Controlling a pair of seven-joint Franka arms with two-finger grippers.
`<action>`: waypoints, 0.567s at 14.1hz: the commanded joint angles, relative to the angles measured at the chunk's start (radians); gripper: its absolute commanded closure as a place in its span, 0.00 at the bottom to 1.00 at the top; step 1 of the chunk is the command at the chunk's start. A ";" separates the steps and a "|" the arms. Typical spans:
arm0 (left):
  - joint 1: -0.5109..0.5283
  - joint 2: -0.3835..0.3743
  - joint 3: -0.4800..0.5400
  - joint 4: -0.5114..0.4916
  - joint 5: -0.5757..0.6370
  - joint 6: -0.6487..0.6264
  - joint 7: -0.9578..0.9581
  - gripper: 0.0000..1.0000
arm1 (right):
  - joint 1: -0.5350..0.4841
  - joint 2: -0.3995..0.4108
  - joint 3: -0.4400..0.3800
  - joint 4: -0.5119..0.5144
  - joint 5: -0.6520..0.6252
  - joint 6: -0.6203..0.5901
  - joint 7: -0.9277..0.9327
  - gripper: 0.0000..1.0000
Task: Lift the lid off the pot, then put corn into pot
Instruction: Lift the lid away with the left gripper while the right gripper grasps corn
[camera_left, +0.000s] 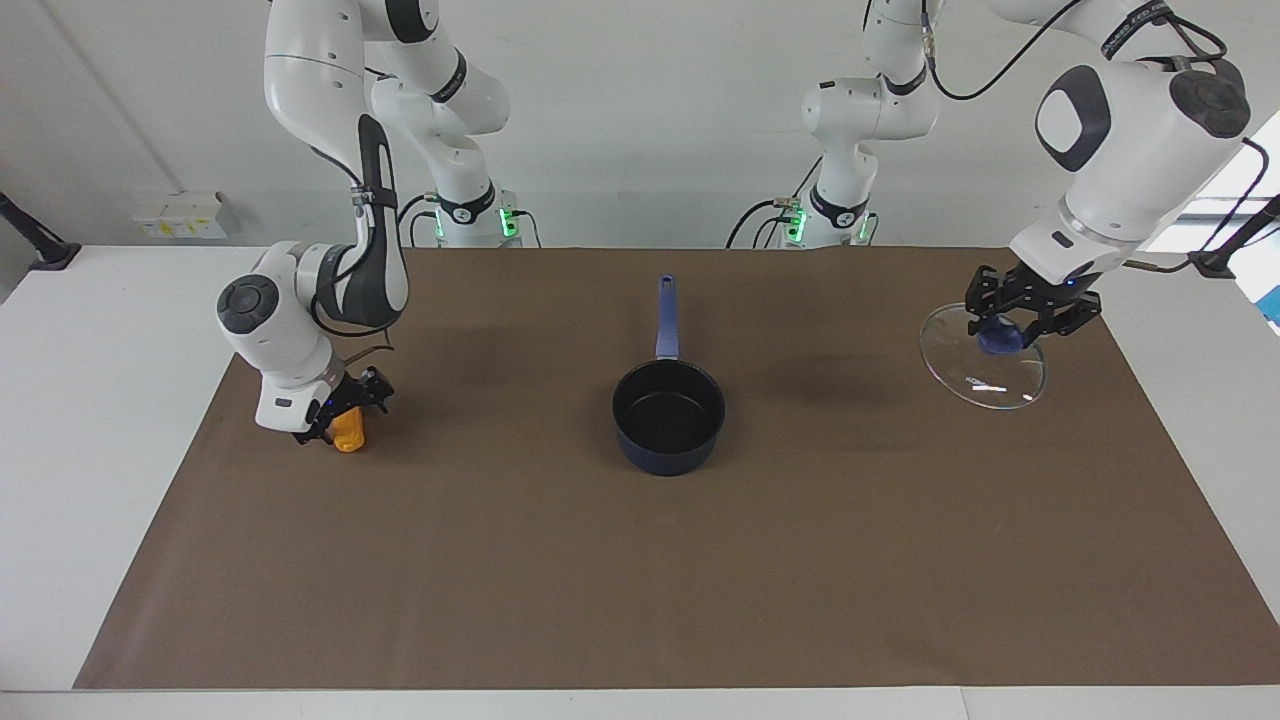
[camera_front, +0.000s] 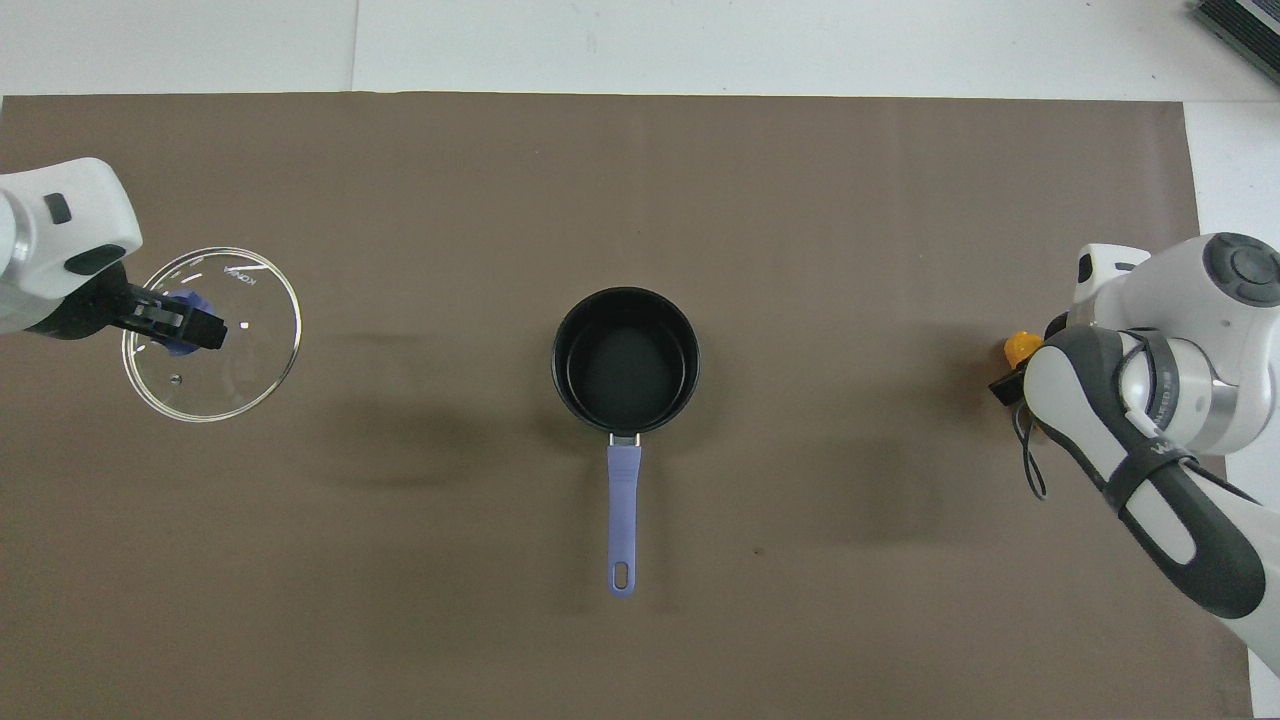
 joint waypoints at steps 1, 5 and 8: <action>0.069 -0.039 -0.010 -0.030 -0.018 -0.029 0.105 1.00 | -0.014 -0.016 0.007 -0.022 0.006 0.014 0.028 0.90; 0.138 -0.098 -0.010 -0.120 -0.016 -0.021 0.212 1.00 | -0.013 -0.016 0.007 -0.022 0.006 0.012 0.071 1.00; 0.168 -0.130 -0.005 -0.220 -0.013 0.045 0.217 1.00 | -0.014 -0.016 0.007 -0.015 0.007 -0.006 0.080 1.00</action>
